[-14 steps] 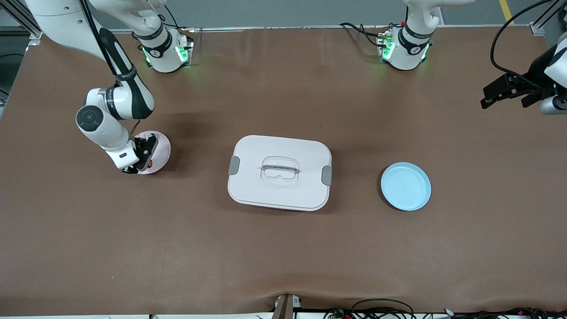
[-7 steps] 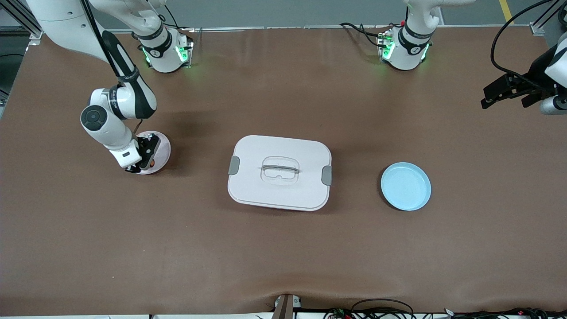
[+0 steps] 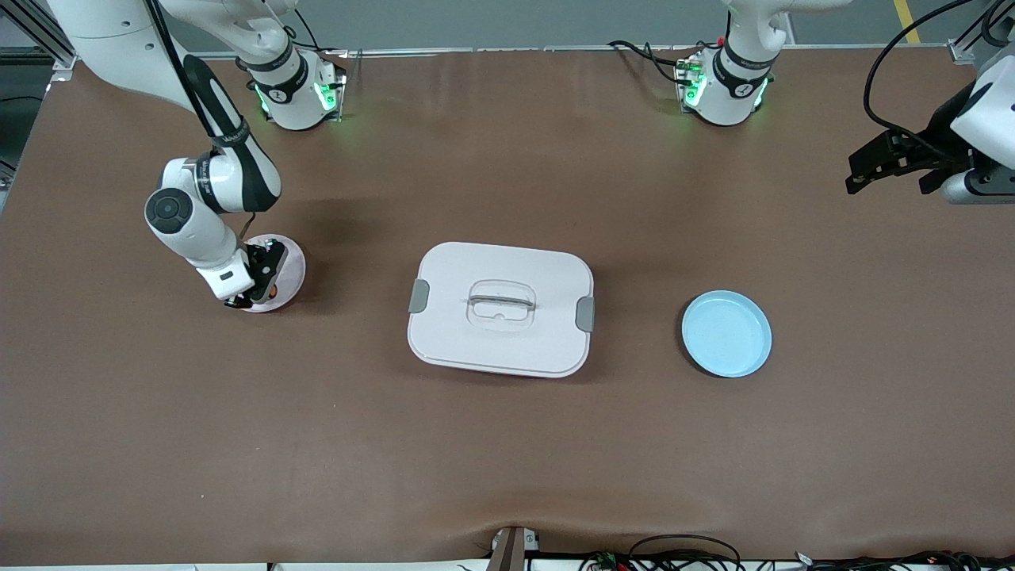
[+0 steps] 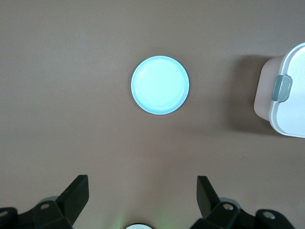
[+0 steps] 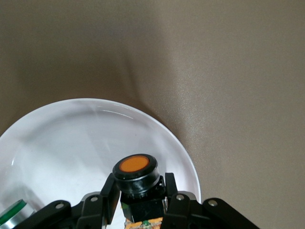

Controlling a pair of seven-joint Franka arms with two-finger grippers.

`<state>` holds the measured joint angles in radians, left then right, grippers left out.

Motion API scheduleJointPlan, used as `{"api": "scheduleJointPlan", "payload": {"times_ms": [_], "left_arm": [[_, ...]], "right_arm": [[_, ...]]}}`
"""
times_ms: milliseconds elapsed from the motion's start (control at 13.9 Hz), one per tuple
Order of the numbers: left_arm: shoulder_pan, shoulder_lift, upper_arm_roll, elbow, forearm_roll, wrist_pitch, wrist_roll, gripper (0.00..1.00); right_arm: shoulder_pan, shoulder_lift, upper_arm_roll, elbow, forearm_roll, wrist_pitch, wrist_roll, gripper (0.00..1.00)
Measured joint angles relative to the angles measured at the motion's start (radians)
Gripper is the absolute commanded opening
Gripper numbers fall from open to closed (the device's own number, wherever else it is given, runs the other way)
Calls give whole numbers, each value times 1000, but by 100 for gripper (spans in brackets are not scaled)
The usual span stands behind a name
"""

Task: Transfer orange switch to right arm and place
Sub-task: 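Lower the switch onto the pink-white dish and open the right gripper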

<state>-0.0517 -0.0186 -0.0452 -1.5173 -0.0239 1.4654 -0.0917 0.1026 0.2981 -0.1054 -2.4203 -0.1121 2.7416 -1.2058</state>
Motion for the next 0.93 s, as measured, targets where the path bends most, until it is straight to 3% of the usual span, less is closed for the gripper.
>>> {"api": "scheduleJointPlan", "payload": {"times_ms": [144,215,934], "left_arm": [[4,1,0,0,0,0,0,100],[6,1,0,1,0,0,0,100],[15,1,5,2,0,0,0,100]], "right_arm": [[0,0,0,0,0,3,0,84],[0,0,0,0,0,4,0,99],[0,-1,2,62,0,7,0,100]]}}
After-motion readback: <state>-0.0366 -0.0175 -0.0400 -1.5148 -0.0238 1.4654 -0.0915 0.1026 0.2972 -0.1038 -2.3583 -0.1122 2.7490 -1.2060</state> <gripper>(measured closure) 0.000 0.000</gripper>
